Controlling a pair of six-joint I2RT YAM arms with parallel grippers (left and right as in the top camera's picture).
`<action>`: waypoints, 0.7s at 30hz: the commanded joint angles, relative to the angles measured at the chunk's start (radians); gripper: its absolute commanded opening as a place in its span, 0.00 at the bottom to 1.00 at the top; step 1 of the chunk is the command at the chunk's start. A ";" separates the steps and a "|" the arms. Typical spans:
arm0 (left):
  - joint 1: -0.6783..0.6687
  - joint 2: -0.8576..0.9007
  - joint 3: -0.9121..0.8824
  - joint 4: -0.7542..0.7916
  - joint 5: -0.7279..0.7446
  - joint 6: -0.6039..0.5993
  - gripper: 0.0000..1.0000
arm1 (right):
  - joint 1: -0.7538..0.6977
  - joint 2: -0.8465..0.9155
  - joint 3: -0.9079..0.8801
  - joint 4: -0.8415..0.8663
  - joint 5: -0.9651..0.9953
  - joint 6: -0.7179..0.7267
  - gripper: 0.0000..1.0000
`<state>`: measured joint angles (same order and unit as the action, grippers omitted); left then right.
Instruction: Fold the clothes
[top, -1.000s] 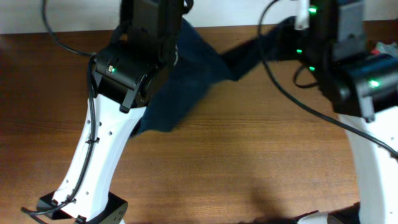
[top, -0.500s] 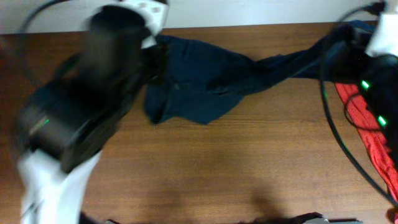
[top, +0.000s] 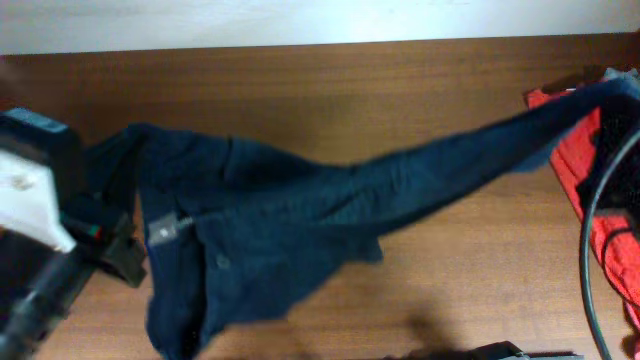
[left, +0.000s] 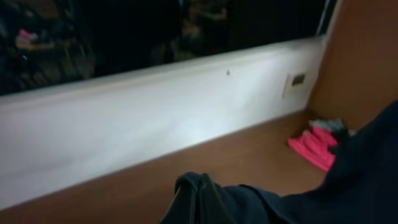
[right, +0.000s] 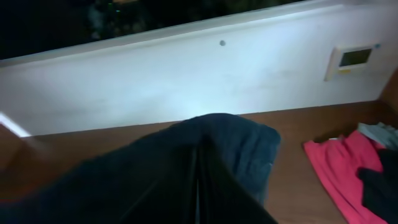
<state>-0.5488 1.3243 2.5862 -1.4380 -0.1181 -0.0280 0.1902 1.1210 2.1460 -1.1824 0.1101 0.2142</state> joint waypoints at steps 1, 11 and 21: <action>0.002 0.043 -0.010 -0.017 0.016 -0.029 0.00 | -0.007 0.002 0.003 -0.001 -0.042 0.016 0.04; 0.033 0.218 -0.010 -0.032 -0.157 -0.029 0.00 | -0.007 0.146 0.003 -0.046 -0.180 0.031 0.04; 0.258 0.433 -0.014 -0.044 -0.077 -0.058 0.00 | -0.007 0.379 0.003 -0.044 -0.179 0.024 0.04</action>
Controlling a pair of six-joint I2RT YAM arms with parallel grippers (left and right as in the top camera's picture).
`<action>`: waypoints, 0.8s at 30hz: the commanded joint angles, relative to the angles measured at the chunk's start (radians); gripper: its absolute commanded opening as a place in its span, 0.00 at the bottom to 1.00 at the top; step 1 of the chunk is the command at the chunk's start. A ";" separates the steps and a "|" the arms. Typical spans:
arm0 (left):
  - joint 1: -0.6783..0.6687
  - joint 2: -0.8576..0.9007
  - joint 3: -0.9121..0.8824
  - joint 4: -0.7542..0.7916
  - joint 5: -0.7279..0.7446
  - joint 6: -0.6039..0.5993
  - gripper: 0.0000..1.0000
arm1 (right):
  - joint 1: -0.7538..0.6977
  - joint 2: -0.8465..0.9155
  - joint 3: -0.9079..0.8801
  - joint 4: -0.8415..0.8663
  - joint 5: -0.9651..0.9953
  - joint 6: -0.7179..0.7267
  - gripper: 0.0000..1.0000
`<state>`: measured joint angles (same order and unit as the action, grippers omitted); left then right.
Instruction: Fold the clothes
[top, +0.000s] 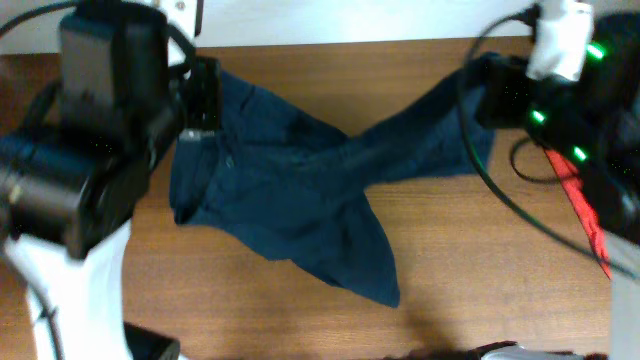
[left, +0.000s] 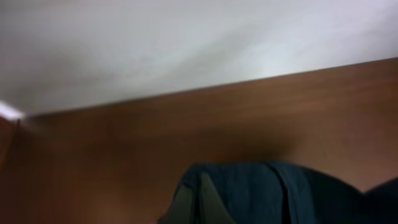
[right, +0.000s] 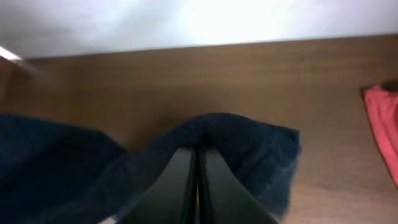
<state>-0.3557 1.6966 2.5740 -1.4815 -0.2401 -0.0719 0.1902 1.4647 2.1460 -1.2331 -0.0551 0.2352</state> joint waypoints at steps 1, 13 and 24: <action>0.079 0.082 -0.004 -0.001 0.074 -0.014 0.00 | -0.007 0.056 0.003 0.006 -0.017 0.002 0.04; 0.139 0.185 0.017 -0.021 0.121 -0.010 0.00 | -0.006 0.097 0.008 0.017 -0.002 -0.047 0.04; -0.035 -0.156 0.034 -0.020 0.193 -0.011 0.00 | -0.006 -0.269 0.013 0.020 0.067 -0.054 0.04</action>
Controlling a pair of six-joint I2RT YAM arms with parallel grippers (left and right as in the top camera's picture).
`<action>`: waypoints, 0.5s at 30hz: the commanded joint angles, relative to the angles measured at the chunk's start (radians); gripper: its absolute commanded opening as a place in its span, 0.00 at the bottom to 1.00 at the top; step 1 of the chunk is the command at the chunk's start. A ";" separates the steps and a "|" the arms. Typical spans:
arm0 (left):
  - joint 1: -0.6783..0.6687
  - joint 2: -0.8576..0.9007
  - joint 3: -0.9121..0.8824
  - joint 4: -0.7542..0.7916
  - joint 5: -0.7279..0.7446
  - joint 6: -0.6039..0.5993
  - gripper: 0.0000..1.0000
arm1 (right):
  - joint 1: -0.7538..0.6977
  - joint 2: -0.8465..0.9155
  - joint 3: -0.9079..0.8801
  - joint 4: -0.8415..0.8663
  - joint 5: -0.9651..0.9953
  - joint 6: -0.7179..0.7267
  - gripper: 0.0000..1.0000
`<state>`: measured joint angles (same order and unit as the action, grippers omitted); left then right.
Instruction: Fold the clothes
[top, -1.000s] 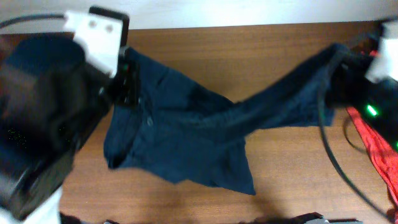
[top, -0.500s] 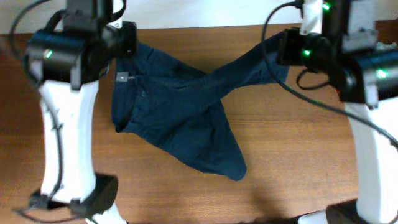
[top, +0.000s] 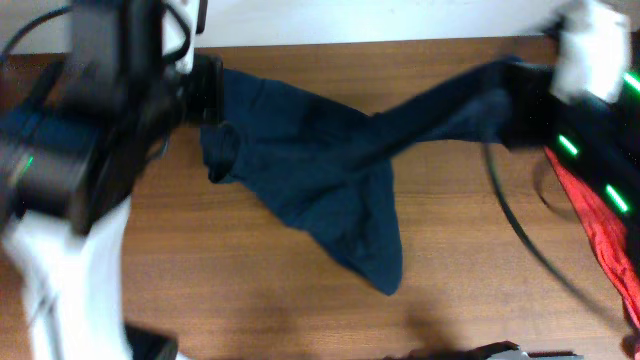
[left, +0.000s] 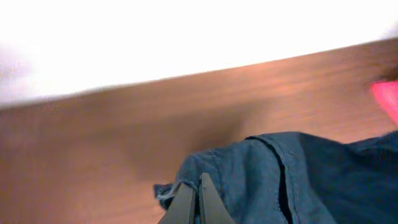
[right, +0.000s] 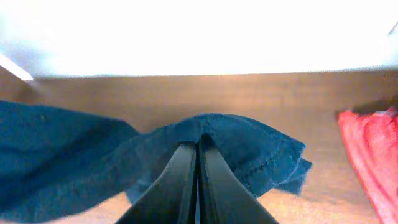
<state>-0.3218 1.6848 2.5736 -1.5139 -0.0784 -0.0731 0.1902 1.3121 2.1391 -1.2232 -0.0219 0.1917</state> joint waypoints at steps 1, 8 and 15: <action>-0.098 -0.172 0.034 0.013 0.035 -0.010 0.00 | -0.006 -0.143 0.020 0.011 0.034 -0.010 0.04; -0.225 -0.312 0.034 0.014 0.031 -0.047 0.00 | -0.006 -0.278 0.026 0.013 0.034 -0.010 0.04; -0.224 -0.292 0.029 0.008 -0.156 -0.060 0.00 | -0.006 -0.251 0.038 0.011 0.034 0.001 0.04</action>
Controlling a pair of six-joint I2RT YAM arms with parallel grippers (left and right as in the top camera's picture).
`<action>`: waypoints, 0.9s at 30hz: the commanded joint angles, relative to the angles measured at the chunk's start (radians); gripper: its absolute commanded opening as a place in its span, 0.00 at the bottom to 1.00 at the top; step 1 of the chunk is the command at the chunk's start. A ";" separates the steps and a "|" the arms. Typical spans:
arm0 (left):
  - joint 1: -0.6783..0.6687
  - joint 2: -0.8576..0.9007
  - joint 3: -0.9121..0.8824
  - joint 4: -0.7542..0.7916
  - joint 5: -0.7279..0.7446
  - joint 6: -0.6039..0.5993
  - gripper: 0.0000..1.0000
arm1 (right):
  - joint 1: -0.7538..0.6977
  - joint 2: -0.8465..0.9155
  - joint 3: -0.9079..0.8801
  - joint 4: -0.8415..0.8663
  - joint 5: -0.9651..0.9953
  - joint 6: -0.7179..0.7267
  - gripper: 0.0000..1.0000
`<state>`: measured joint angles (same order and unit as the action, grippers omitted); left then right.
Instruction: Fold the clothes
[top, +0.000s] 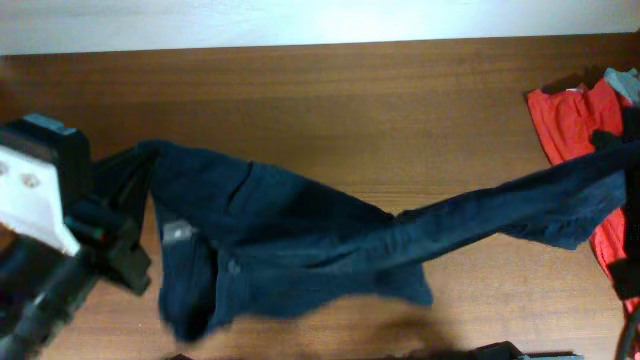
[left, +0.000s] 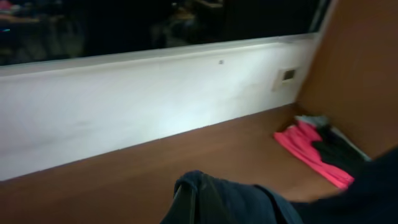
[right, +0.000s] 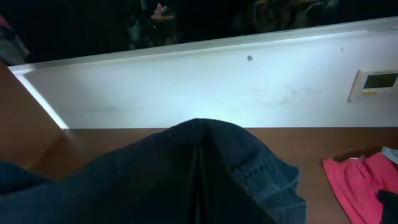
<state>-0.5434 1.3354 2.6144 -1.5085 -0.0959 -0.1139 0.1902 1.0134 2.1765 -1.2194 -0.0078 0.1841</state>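
Dark blue pants (top: 300, 240) hang stretched between my two grippers, above the brown table (top: 350, 100). The waist end with button and pocket is at the left, and one leg reaches to the right edge. My left gripper (left: 194, 202) is shut on a bunched fold of the waist (left: 249, 202). My right gripper (right: 198, 186) is shut on the hemmed leg end (right: 255, 162). The other leg sags in the middle toward the front. In the overhead view both sets of fingers are hidden by cloth or out of frame.
A red garment (top: 565, 120) with a dark piece on it lies at the table's right edge, also seen as pink cloth (left: 311, 149) (right: 354, 186). My left arm's white housing (top: 30, 195) stands at the left. A white wall runs behind the table.
Both grippers were by the table's far edge; now the left one is at the front left and the right one at the far right. The pants are pulled longer and flatter between them.
The pants were first held stretched from the front left to the far right. Then both arms stood at the far edge with a leg hanging toward the front, and stayed so. Now the pants are stretched wide again, both grips kept throughout.
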 joint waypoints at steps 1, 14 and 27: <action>-0.003 0.080 -0.014 0.003 -0.177 -0.020 0.00 | -0.006 0.066 0.000 0.007 0.019 0.008 0.04; 0.245 0.643 -0.016 0.091 -0.003 0.026 0.00 | -0.006 0.563 0.000 0.001 -0.013 0.016 0.05; 0.356 1.083 -0.016 0.346 -0.011 0.033 0.53 | -0.036 1.094 0.000 0.232 0.027 0.011 0.73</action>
<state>-0.2173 2.4138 2.5916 -1.1767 -0.0853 -0.0933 0.1844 2.0903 2.1727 -1.0054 -0.0170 0.1925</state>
